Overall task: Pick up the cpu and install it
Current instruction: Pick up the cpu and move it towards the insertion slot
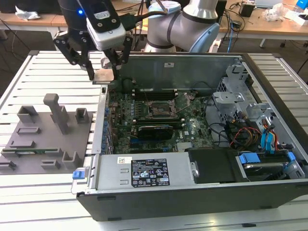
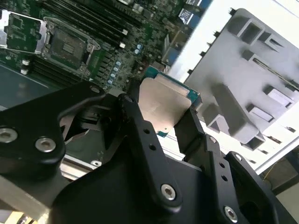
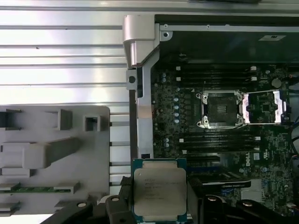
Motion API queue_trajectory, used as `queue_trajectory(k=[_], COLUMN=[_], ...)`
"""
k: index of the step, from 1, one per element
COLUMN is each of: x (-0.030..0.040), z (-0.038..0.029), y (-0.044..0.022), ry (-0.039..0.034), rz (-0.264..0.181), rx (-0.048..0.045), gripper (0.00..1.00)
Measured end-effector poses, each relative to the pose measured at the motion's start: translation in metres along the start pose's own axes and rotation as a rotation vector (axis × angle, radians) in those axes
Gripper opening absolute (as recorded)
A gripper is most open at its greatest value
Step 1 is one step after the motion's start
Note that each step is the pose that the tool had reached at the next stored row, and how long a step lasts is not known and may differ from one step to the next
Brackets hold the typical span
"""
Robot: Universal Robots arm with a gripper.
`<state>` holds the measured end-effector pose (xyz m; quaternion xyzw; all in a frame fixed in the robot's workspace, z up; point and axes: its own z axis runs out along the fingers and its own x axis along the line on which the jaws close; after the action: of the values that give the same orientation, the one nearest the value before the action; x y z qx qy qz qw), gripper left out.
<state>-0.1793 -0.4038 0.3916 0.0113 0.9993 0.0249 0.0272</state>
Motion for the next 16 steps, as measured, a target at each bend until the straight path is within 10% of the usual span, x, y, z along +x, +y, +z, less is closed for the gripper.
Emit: queue_trajectory(k=[16], x=[-0.0876], z=[0.0048], y=[0.0019], ry=[0.0022], rz=[0.0], rx=[0.0001], gripper=[0.55])
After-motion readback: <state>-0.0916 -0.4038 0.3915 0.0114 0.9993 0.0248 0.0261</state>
